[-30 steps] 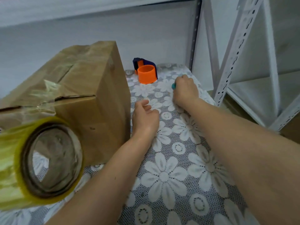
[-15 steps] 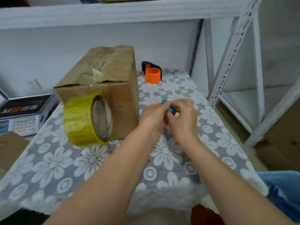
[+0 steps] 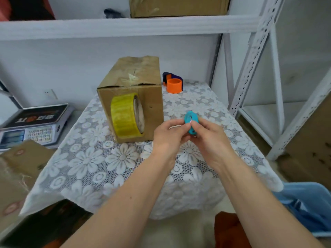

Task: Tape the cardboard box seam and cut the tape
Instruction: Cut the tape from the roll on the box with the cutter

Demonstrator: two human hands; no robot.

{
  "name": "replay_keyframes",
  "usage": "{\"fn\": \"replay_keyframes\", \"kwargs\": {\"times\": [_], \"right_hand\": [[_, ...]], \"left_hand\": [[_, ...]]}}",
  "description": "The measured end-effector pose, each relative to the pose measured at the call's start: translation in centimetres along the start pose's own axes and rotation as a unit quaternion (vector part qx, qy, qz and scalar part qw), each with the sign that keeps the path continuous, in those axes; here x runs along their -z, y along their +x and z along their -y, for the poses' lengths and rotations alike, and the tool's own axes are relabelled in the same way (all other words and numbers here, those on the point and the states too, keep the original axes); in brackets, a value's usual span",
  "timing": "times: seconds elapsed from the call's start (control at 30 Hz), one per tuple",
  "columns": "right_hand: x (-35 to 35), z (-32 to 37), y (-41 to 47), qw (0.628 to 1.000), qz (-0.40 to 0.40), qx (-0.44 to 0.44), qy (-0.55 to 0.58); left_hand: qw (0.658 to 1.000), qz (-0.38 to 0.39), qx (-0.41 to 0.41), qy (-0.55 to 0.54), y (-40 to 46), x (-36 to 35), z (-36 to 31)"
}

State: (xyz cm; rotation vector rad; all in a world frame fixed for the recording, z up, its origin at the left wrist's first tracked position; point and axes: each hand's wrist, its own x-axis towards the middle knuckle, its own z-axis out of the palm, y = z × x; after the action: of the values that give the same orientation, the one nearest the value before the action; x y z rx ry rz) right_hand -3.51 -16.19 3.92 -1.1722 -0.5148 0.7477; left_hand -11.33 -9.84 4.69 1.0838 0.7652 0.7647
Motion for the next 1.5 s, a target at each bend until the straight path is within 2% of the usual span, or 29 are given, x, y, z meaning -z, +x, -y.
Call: {"fn": "replay_keyframes", "kwargs": {"times": [0.07,0.13,0.2,0.23,0.37,0.47,0.5,0.57,0.67,0.77,0.87,1.1,1.2,1.37,1.5], "right_hand": [[-0.2,0.0,-0.4,0.999,0.025,0.009,0.037],[-0.6,0.1,-0.6,0.998,0.021,0.036,0.046],[-1.2,0.7,-0.6,0.997,-0.004,0.064,0.047],[-1.5,1.1,-0.5,0.997,-0.013,0.071,0.041],[-3.2,3.3,0.1,0.992,-0.024,0.117,-0.042],[-5.2,4.3,0.2,0.977,-0.017,0.168,-0.127],[-5.8,4.5,0.1,0.973,-0.012,0.175,-0.153],[-6.6,4.6,0.1,0.964,-0.003,0.180,-0.194],[-7.3,4.4,0.2,0.958,0.001,0.185,-0.217],[-8.0,4.2,0.4,0.957,0.009,0.183,-0.226],[-8.8,4.4,0.7,0.951,0.012,0.182,-0.250],[-11.0,5.7,1.9,0.911,0.002,0.230,-0.343],[-12.2,6.2,2.3,0.866,0.037,0.276,-0.415],[-13.2,6.6,3.2,0.797,0.075,0.329,-0.501],[-13.0,6.6,3.3,0.768,0.091,0.359,-0.522]], "left_hand": [[0.999,-0.014,-0.046,0.022,-0.6,0.2,-0.6],[0.986,-0.015,-0.118,0.120,-1.3,-0.1,-1.0],[0.935,0.003,-0.211,0.284,-2.7,-0.6,-1.6],[0.907,0.005,-0.259,0.333,-3.5,-0.9,-1.9],[0.825,-0.026,-0.451,0.340,-5.2,-0.3,-5.3],[0.796,-0.076,-0.513,0.313,-4.9,2.2,-8.4],[0.799,-0.103,-0.510,0.300,-4.7,3.1,-9.1],[0.843,-0.160,-0.455,0.239,-4.2,5.0,-9.8],[0.939,-0.210,-0.258,0.084,-3.3,7.6,-10.7],[0.986,-0.141,-0.088,0.005,-2.4,9.4,-10.9],[0.997,-0.071,0.001,-0.017,-2.0,10.2,-11.0],[0.996,0.033,0.029,-0.075,-1.0,11.2,-11.1],[0.994,0.061,0.032,-0.086,-0.5,11.6,-10.8],[0.996,0.088,0.001,-0.033,-0.1,12.2,-10.4],[0.993,0.113,-0.027,0.038,0.0,12.5,-10.4]]}}
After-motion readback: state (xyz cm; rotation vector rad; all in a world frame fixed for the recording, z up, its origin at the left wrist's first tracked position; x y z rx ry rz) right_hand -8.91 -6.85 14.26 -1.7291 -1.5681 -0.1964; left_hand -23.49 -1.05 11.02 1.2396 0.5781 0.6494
